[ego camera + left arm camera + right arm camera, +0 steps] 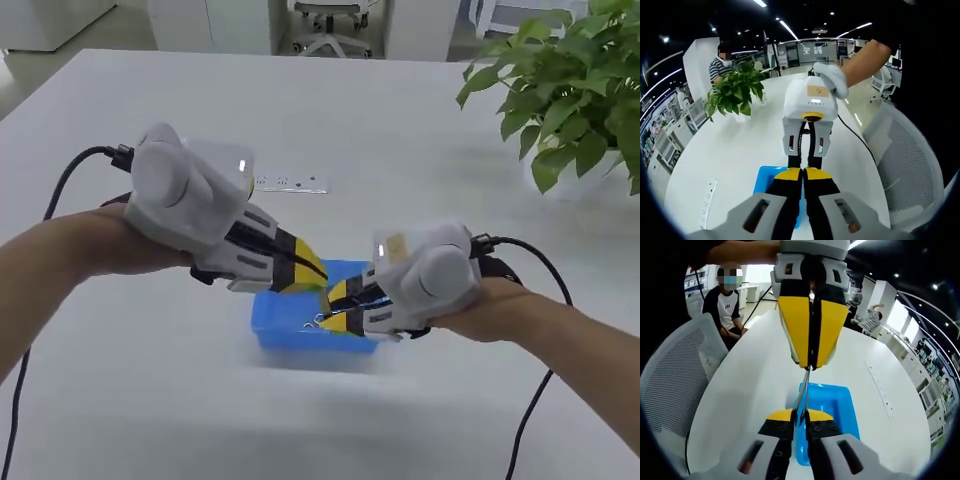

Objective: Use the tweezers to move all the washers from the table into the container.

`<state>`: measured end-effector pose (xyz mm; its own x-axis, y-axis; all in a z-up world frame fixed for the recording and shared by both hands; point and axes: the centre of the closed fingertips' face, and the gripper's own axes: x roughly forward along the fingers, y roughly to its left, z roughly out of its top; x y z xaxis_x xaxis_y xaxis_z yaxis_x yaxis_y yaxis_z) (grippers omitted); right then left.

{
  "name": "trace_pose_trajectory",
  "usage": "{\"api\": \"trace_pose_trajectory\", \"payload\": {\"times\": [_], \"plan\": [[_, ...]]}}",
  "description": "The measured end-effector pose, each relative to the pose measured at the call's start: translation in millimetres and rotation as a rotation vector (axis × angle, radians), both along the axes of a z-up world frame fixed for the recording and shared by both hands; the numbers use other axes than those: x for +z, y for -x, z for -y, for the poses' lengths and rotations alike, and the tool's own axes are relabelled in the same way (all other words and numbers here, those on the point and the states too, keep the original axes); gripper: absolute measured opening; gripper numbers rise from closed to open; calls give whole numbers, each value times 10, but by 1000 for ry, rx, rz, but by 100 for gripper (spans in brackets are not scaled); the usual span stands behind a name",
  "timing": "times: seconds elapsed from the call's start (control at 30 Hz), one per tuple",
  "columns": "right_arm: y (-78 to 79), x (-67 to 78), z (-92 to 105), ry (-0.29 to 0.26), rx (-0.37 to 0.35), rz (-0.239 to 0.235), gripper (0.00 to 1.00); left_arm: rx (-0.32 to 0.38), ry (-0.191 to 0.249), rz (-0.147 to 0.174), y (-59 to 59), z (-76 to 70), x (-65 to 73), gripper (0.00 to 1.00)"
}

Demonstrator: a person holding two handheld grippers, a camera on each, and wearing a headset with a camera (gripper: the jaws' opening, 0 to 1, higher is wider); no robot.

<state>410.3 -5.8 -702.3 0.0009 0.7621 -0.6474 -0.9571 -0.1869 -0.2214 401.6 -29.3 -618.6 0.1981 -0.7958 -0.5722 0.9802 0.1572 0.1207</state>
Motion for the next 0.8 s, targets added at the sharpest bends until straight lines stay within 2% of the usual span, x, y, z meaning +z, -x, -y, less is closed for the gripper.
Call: {"api": "trace_pose_trajectory", "payload": {"times": [0.33,0.47,0.6,0.8], "plan": [[128,-15,100,45,10,27,7,-34,-58,0,198,-60,-91,5],[157,-30,134,67,17,40,7,-41,-99,9,242,-109,-157,5],[184,-36,162,80,20,45,7,-38,-110,10,268,-137,-199,5],[216,-57,203,102,27,59,7,-32,-147,9,316,-196,-342,6]]}}
